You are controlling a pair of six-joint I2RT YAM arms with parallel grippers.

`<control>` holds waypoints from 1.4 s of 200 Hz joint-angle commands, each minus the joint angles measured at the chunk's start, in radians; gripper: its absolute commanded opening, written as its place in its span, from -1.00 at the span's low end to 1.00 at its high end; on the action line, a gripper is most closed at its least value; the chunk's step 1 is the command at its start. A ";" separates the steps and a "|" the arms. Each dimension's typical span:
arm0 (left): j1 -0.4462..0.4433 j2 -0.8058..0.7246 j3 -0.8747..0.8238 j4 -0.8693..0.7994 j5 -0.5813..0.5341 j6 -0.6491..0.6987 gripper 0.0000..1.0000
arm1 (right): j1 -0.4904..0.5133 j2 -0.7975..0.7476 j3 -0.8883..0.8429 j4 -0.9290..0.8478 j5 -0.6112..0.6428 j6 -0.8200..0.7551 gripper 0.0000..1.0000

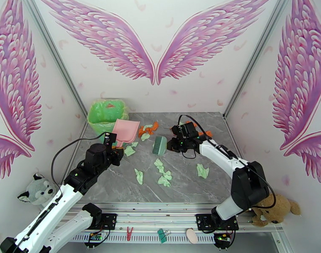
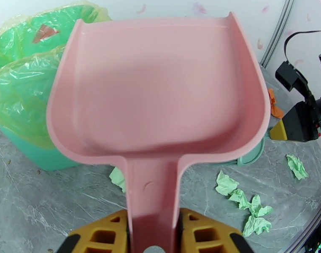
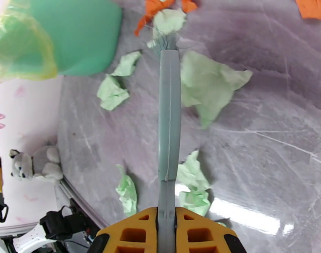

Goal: Sweep away the paper scraps from the table

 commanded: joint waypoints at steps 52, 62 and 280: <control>0.006 -0.004 -0.009 0.017 0.020 -0.008 -1.00 | 0.161 0.195 0.141 0.261 -0.108 0.237 -1.00; 0.006 -0.011 -0.012 0.016 0.018 -0.009 -1.00 | 0.171 0.242 0.166 0.304 -0.119 0.270 -1.00; 0.012 -0.005 -0.025 0.035 0.019 -0.008 -1.00 | -0.158 0.238 -0.125 0.184 -0.185 0.075 -1.00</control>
